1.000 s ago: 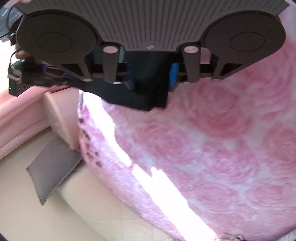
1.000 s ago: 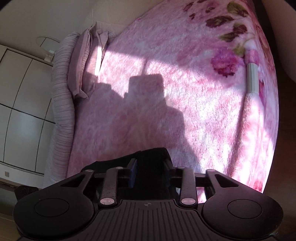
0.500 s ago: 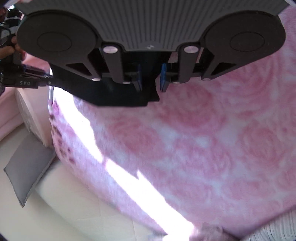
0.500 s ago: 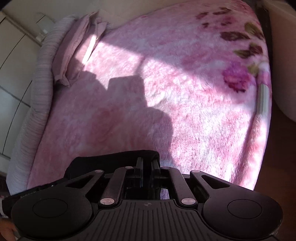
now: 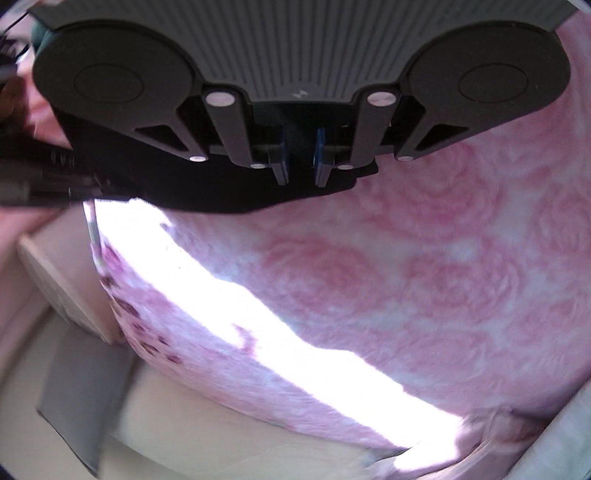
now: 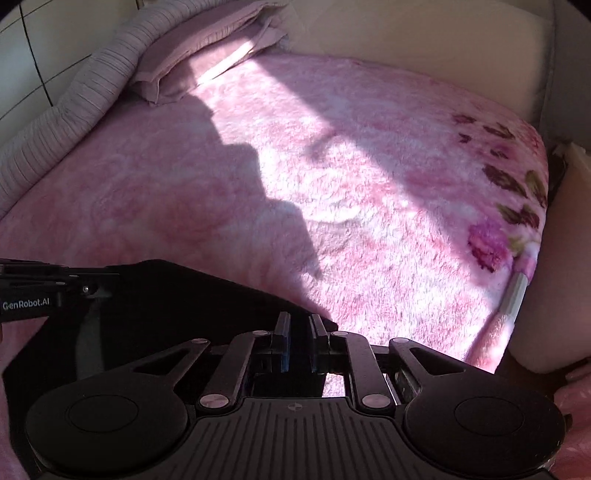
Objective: Fold clothes
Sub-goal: 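Lower the folded trousers onto the bed and open both tools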
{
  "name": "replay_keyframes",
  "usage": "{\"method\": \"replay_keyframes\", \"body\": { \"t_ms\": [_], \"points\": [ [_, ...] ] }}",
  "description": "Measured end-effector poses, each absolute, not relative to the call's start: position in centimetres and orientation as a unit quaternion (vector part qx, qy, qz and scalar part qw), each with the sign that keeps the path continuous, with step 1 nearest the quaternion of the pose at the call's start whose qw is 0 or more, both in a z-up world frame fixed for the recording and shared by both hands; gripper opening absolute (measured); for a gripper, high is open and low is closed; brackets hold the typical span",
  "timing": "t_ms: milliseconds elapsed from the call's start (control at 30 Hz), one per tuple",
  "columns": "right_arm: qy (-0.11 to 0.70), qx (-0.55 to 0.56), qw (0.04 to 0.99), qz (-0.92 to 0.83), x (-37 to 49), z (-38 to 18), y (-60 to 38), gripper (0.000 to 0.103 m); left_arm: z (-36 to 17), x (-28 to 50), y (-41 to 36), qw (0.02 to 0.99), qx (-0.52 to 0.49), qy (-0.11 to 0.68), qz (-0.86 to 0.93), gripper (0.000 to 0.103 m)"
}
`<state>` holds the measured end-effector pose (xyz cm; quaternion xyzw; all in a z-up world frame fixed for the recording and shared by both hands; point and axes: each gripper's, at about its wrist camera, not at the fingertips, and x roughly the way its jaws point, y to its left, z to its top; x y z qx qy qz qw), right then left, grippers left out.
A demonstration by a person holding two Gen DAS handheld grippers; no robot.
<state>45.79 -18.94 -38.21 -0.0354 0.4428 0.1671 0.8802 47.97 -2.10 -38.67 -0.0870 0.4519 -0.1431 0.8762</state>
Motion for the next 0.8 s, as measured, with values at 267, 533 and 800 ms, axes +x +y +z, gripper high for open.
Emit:
{"method": "replay_keyframes", "body": {
  "t_ms": [267, 533, 800],
  "points": [
    [0.434, 0.012, 0.885, 0.165, 42.6, -32.8, -22.4, 0.014, -33.8, 42.1, 0.0, 0.881, -0.079, 0.457, -0.088, 0.011],
    [0.467, 0.014, 0.870, 0.155, 32.2, -32.2, -20.4, 0.014, -34.7, 33.7, 0.1, 0.859, -0.104, 0.498, -0.060, 0.019],
    [0.491, 0.000, 0.862, 0.125, 29.9, -33.1, -19.6, 0.015, -33.7, 32.3, -1.1, 0.852, -0.063, 0.517, -0.050, 0.022]
  ]
}}
